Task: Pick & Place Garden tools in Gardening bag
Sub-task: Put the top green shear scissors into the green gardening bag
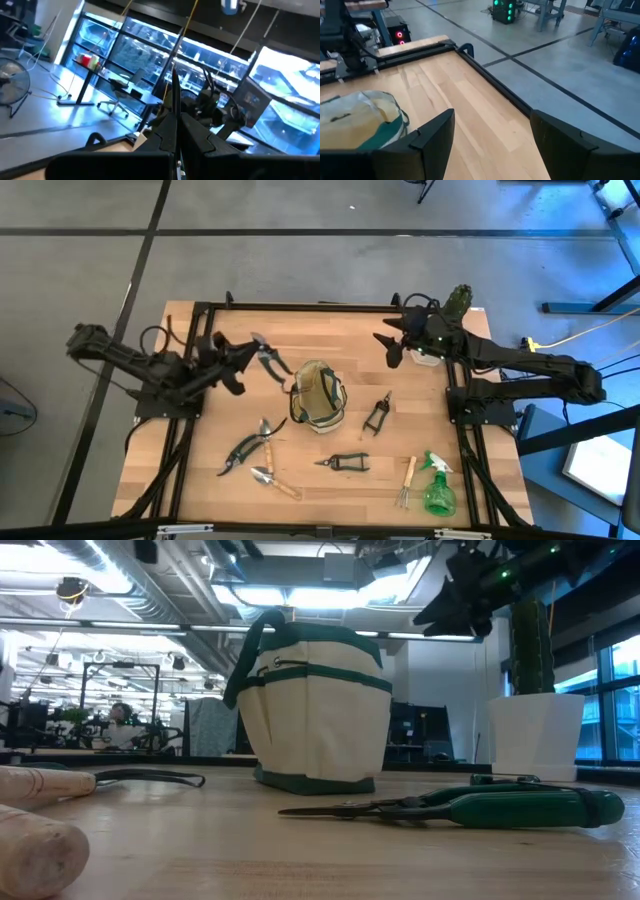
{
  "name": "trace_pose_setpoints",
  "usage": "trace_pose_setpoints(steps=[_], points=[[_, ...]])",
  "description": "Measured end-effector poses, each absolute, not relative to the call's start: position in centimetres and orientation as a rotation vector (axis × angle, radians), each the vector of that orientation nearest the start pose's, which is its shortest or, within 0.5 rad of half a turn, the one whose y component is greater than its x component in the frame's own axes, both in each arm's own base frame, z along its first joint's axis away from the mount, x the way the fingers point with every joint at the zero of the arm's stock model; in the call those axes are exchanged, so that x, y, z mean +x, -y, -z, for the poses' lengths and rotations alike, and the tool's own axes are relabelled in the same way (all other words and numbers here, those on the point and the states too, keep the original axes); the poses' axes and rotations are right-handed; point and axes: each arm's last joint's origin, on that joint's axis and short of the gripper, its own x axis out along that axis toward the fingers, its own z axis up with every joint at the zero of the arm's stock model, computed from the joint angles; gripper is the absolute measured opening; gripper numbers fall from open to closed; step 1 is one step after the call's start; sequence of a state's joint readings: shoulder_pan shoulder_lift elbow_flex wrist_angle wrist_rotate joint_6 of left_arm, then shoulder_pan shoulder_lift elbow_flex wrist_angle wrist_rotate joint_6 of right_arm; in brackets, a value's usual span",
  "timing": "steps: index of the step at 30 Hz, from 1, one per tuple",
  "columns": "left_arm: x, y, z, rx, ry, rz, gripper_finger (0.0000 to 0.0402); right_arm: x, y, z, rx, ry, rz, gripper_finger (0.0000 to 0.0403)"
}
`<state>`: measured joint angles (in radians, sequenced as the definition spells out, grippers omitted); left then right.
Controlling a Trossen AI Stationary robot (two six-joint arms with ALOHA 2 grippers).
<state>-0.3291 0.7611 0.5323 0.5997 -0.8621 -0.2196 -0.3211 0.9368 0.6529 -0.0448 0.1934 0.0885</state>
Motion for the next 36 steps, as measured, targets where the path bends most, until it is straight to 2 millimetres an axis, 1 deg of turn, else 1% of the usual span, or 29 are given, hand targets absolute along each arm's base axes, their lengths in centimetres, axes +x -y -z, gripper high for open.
trace_pose_setpoints(steps=[4,9,11,15,18,21,25,29,33,36], points=[[17.8,1.8,-31.2,-0.446,0.357,-0.431,0.0001,19.7,7.2,-27.1,0.095,-0.323,0.544,0.0263],[21.1,0.3,-29.4,-0.474,0.335,-0.377,0.0001,19.7,7.2,-27.2,0.077,-0.32,0.549,0.0263],[22.6,-0.2,-29.0,-0.484,0.311,-0.36,0.0001,19.7,7.3,-27.2,0.075,-0.318,0.563,0.0263],[25.6,-0.5,-28.9,-0.471,0.251,-0.315,0.0001,19.7,7.3,-27.2,0.075,-0.318,0.562,0.0263],[27.7,-0.5,-28.5,-0.436,0.137,-0.316,0.0001,19.7,7.3,-27.1,0.075,-0.325,0.563,0.0263],[29.1,-0.4,-28.1,-0.417,0.045,-0.336,0.0001,19.7,7.3,-27.0,0.075,-0.338,0.562,0.0263],[29.5,-0.2,-27.8,-0.401,0.016,-0.342,0.0001,19.6,7.2,-26.9,0.076,-0.352,0.562,0.0263],[28.9,0.2,-27.9,-0.362,-0.03,-0.389,0.0001,19.6,7.2,-26.8,0.076,-0.36,0.562,0.0263],[28.6,1.1,-27.5,-0.34,-0.077,-0.432,0.0001,19.6,7.2,-26.8,0.076,-0.361,0.562,0.0263],[28.5,2.2,-27.3,-0.33,-0.084,-0.449,0.0001,19.6,7.2,-26.8,0.076,-0.361,0.561,0.0263]])
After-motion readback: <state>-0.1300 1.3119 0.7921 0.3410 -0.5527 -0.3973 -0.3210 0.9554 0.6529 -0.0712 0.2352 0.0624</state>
